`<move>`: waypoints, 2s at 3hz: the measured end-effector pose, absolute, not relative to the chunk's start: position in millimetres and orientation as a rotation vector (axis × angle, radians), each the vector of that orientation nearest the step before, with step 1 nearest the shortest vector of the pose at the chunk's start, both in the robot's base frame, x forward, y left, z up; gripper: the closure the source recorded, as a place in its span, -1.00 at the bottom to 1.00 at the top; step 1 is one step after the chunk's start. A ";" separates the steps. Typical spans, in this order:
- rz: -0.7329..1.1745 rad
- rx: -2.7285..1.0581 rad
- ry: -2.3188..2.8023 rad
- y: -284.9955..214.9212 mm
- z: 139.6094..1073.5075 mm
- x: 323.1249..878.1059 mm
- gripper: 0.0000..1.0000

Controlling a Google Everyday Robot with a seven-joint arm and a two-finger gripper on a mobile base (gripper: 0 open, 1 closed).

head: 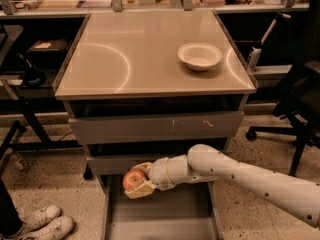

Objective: Pick apple from bottom drawer and place on counter

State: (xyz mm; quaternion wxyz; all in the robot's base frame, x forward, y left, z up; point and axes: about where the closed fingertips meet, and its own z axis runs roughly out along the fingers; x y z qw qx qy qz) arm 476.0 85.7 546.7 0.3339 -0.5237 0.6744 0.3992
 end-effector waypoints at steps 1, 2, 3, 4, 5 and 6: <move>1.040 -1.390 1.718 93.8 585.3 472.5 1.00; 0.987 -1.436 1.654 101.1 639.2 474.1 1.00; 0.986 -1.436 1.653 101.1 639.8 474.3 1.00; 0.946 -1.444 1.631 101.8 667.0 485.1 1.00; 0.909 -1.449 1.619 97.5 699.4 504.4 1.00; 0.867 -1.445 1.613 86.2 736.1 534.9 1.00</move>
Offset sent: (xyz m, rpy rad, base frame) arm 0.0027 0.0181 0.1463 0.0085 -0.1744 0.0593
